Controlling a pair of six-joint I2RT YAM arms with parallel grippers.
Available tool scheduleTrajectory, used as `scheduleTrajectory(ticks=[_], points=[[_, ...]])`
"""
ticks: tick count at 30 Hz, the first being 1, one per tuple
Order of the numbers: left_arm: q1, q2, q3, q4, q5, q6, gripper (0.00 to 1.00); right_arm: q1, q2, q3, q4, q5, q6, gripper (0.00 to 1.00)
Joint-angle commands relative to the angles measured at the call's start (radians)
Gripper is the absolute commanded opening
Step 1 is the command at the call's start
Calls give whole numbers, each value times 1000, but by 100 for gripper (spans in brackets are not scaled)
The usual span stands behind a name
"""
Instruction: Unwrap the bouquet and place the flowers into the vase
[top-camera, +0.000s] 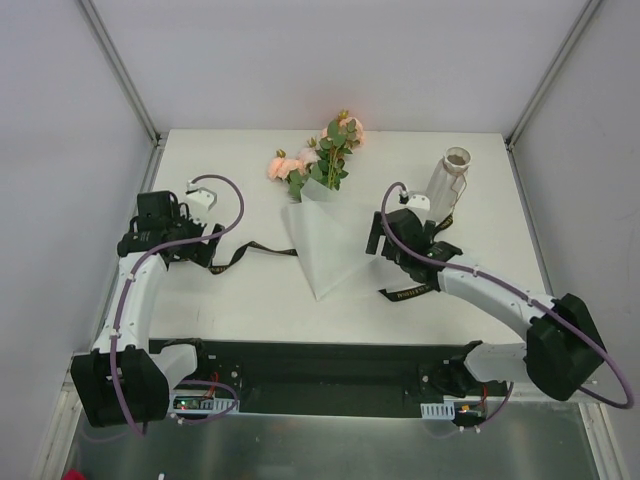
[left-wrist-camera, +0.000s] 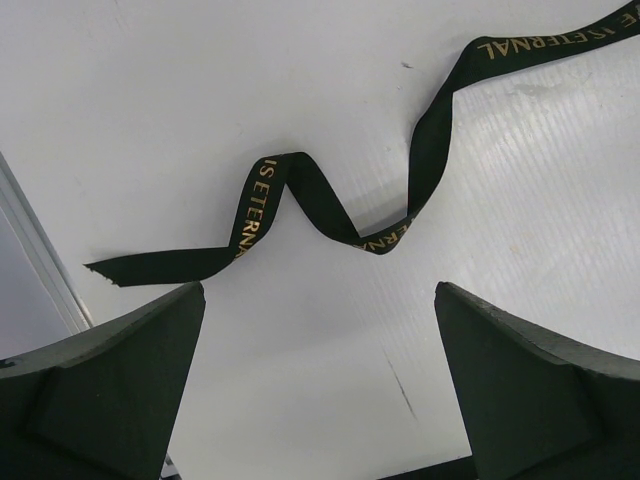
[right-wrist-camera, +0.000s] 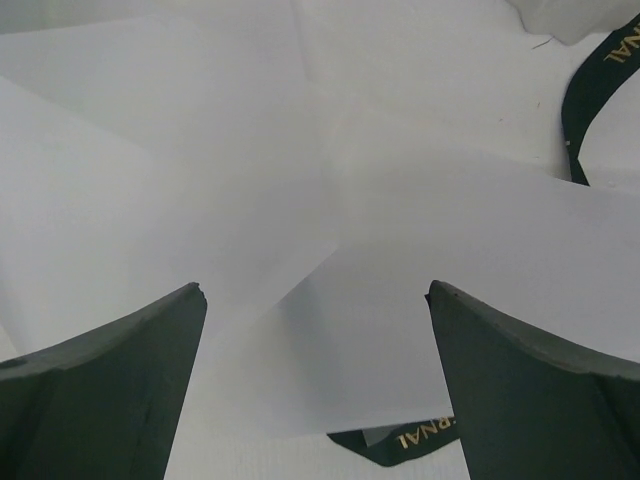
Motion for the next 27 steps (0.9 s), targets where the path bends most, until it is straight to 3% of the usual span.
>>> scheduleTrajectory(ticks=[1, 7, 13, 19, 23, 27], points=[[-7, -22, -15, -20, 18, 13, 99, -114, 74, -34, 227, -251, 45, 96], [-7, -30, -40, -23, -2, 33, 99, -226, 232, 4, 364, -481, -4, 90], [-7, -33, -53, -21, -13, 39, 99, -243, 293, 53, 380, -514, -70, 79], [-7, -34, -44, -21, -16, 36, 99, -240, 296, 62, 380, -549, -99, 49], [-7, -39, -41, -23, -20, 28, 99, -242, 281, 65, 369, -555, -112, 19], [-7, -51, -23, -21, -31, 7, 99, -224, 254, 84, 355, -566, -127, 8]])
